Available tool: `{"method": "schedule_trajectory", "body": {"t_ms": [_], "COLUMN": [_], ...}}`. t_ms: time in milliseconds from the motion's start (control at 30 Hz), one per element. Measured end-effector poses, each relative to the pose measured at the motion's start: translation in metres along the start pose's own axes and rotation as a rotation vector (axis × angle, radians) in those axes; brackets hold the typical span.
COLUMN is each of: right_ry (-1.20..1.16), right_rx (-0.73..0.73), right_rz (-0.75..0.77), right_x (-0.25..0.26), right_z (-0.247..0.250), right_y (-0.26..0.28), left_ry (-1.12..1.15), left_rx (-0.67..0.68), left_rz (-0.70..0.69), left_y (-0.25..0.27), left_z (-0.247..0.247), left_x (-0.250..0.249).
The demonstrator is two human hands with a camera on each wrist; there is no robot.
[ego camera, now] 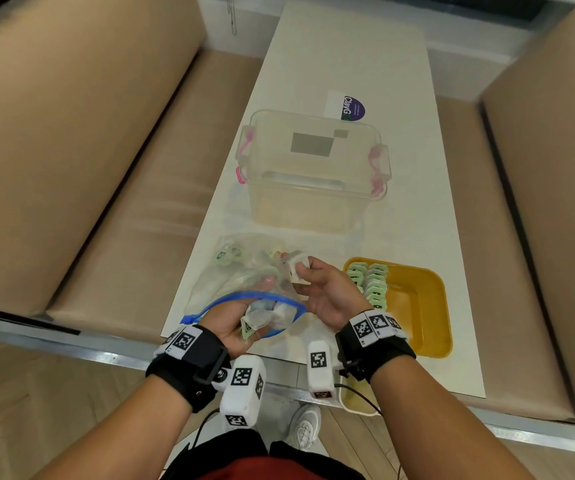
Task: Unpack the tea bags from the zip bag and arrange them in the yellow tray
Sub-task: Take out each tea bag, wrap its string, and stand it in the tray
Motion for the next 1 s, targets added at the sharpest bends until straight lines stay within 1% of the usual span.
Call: {"method": "schedule_trajectory", "body": {"t_ms": [167, 233, 400, 533, 667, 733, 833, 933, 1000], "right_ry": [0.06, 0.056, 0.028, 0.023, 0.086, 0.153, 0.323, 0.57, 0.734], "right_rx": [-0.02, -0.08, -0.221, -0.258, -0.297, -0.331, -0.361, -0.407, -0.427], "right_rz": [-0.024, 0.019, 0.134, 0.154, 0.162, 0.158, 0.128, 0.098, 0.099], "right_x": [0.008, 0.012, 0.016, 0.019, 0.025, 0.027, 0.027, 0.027, 0.029], "right_z": [-0.001, -0.001, 0.014, 0.023, 0.024, 0.025, 0.024, 0.021, 0.019], "right_y": [-0.015, -0.018, -0.029, -0.032, -0.03, -0.028, -0.026, -0.022, -0.02], "left_ry": [-0.065, -0.086, -0.075, -0.081, -0.056, -0.051, -0.057, -0.029, -0.038], "left_rx": [-0.037, -0.047, -0.02, -0.006, 0.028, 0.051, 0.09, 0.086, 0.135], "left_rz": [0.084, 0.067, 0.008, -0.002, 0.018, 0.045, 0.08, 0.064, 0.082], "left_y": [0.001, -0.001, 0.0, 0.007, 0.014, 0.018, 0.026, 0.038, 0.05], "left_z": [0.008, 0.01, 0.008, 0.012, 0.021, 0.031, 0.042, 0.049, 0.047], "left_x": [0.009, 0.008, 0.002, -0.001, -0.002, -0.001, 0.004, 0.007, 0.009]}}
Point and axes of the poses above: each hand's wrist, its own y-axis away from the middle knuckle, its own z-axis out of the back of the hand, x = y × z, the point moved 6 cm from there along -y, towards the middle knuckle, and after that the axes turned 1 degree about x, right-handed, at the moved point
